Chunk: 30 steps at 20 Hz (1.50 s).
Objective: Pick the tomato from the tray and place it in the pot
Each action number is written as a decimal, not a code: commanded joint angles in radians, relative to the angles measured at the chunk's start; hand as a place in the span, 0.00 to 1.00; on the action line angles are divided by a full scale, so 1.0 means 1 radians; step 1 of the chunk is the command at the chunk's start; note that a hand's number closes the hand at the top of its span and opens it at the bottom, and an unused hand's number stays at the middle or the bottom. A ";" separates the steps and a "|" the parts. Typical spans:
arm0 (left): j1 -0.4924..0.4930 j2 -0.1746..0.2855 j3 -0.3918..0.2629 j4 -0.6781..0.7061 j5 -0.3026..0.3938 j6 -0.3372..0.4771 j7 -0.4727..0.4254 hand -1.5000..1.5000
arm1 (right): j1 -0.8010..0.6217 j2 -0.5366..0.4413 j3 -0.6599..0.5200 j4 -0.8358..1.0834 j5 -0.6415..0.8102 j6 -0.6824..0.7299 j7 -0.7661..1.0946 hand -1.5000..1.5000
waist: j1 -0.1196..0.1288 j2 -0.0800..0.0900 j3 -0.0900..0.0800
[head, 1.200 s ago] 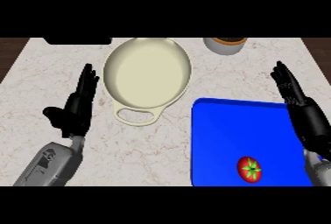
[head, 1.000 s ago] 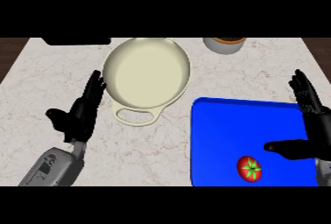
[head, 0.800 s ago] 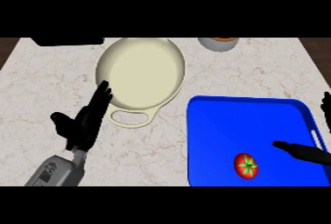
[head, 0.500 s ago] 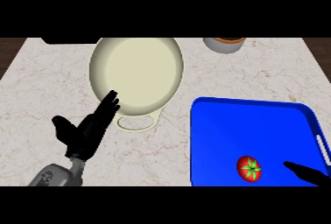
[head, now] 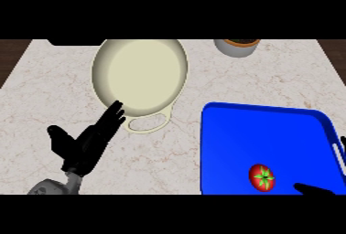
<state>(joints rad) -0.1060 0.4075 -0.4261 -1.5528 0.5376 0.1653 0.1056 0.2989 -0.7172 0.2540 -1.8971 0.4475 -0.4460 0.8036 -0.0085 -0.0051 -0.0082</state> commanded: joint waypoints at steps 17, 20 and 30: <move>0.002 -0.007 0.003 -0.064 -0.018 -0.023 0.053 0.50 | -0.199 0.102 0.033 -0.372 -0.046 0.294 0.683 0.00 | 0.032 0.011 0.003; 0.028 -0.040 -0.009 -0.058 -0.048 0.009 0.024 0.50 | -0.207 0.146 0.031 -0.342 -0.034 0.315 0.684 0.00 | 0.026 0.009 0.004; 0.029 -0.025 0.014 -0.046 -0.038 -0.022 0.059 0.50 | -0.230 0.258 0.103 -0.165 0.154 0.415 0.684 0.00 | 0.026 0.009 0.003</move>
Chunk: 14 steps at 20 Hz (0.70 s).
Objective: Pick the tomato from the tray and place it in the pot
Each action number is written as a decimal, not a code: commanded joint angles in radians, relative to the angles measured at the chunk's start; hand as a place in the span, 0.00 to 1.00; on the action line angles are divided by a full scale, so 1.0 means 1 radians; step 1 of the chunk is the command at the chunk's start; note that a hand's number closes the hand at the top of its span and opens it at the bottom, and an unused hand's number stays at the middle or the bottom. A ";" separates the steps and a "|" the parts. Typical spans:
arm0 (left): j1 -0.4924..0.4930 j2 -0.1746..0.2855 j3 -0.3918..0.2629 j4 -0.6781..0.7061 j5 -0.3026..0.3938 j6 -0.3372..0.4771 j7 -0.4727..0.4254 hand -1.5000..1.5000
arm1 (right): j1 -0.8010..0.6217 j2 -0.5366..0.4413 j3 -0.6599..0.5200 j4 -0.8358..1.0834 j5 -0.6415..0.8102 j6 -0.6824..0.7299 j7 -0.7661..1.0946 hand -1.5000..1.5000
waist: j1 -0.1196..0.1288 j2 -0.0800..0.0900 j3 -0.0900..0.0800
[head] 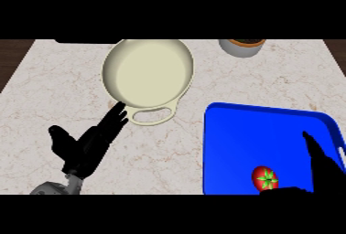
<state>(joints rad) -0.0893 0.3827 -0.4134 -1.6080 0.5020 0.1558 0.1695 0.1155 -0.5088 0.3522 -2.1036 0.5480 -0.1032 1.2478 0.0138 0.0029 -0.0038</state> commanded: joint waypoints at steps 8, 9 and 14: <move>0.003 -0.020 0.016 -0.009 -0.018 -0.001 0.008 0.50 | 0.004 0.171 0.046 0.039 0.161 0.135 0.240 0.00 | -0.013 -0.003 0.001; 0.055 0.008 0.011 -0.056 -0.020 -0.003 0.020 0.50 | 0.016 0.160 0.034 0.051 0.156 0.131 0.237 0.00 | -0.006 -0.005 0.002; 0.017 -0.048 0.000 0.011 -0.057 -0.001 -0.018 0.50 | -0.018 0.247 0.029 0.108 0.208 0.152 0.227 0.00 | -0.013 -0.001 0.002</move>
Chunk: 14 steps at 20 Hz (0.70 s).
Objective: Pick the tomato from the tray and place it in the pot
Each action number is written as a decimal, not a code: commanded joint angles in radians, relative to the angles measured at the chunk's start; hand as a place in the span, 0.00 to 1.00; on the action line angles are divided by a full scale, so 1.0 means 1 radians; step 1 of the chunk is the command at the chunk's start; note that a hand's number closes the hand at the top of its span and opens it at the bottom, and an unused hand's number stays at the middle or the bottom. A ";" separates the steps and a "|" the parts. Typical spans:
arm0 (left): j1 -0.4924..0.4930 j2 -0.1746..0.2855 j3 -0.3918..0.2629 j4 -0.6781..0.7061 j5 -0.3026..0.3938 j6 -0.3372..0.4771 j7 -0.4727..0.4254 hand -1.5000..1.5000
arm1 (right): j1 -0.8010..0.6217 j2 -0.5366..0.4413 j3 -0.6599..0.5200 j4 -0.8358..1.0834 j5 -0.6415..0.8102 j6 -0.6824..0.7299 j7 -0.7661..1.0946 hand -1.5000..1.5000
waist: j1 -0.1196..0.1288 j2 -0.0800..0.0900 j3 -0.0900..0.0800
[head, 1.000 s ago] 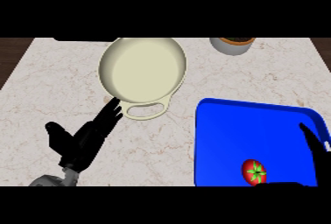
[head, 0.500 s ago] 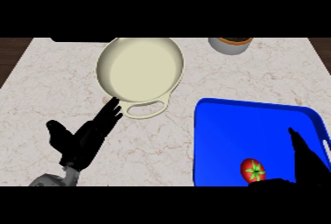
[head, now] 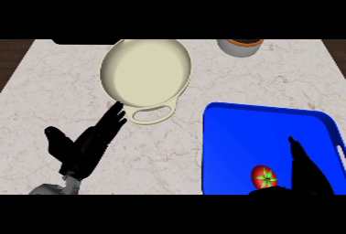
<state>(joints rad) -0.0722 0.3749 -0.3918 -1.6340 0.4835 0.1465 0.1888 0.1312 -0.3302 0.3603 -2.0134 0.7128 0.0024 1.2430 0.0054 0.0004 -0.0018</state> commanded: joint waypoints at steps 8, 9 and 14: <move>-0.017 0.004 0.069 0.049 0.017 -0.062 -0.008 0.50 | 0.022 0.172 0.032 0.010 0.141 0.087 0.217 0.00 | -0.005 0.000 0.000; 0.018 0.001 0.044 0.025 0.002 -0.075 -0.024 0.50 | 0.008 0.144 -0.061 0.072 0.083 0.089 0.137 0.00 | -0.001 0.001 0.001; 0.047 -0.029 0.013 -0.030 -0.044 -0.027 0.003 0.50 | -0.013 0.228 -0.045 0.108 0.149 0.123 0.156 0.00 | 0.003 -0.001 0.001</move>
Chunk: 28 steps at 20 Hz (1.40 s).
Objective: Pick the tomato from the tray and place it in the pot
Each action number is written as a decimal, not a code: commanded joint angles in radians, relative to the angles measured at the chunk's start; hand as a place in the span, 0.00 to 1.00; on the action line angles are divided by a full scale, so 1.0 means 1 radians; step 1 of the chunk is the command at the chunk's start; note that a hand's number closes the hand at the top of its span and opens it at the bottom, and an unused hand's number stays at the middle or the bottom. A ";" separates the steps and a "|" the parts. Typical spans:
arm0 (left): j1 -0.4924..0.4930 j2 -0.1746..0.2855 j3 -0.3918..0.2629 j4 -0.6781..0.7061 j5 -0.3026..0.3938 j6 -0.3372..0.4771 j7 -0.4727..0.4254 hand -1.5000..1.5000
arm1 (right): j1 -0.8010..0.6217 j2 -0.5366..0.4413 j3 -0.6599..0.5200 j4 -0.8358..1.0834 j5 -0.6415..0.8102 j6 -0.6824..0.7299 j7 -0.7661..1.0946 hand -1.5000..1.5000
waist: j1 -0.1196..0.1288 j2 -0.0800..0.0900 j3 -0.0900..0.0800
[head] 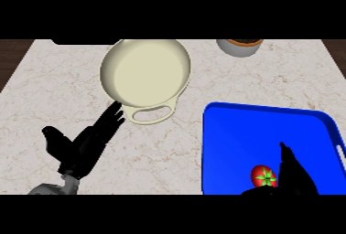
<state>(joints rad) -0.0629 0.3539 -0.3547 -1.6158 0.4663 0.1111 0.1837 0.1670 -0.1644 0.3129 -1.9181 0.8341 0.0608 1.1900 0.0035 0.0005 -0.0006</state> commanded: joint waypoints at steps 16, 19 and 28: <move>-0.005 -0.098 0.111 -0.030 -0.078 -0.070 0.092 0.50 | -0.049 0.117 -0.095 0.184 0.058 -0.016 -0.139 1.00 | -0.004 -0.001 0.001; -0.011 -0.125 0.090 0.032 -0.108 -0.089 0.067 0.50 | -0.074 0.098 -0.124 0.241 0.065 -0.001 -0.182 1.00 | -0.004 0.000 0.001; -0.017 -0.110 0.064 0.006 -0.101 -0.116 0.073 0.50 | -0.407 -0.070 0.083 0.333 -0.072 0.356 -0.621 1.00 | 0.058 0.013 0.002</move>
<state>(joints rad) -0.0602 0.2482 -0.2865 -1.6227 0.3676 -0.0007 0.2454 -0.1104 -0.1776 0.3504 -1.6488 0.8075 0.3088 0.7315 0.0556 0.0111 0.0006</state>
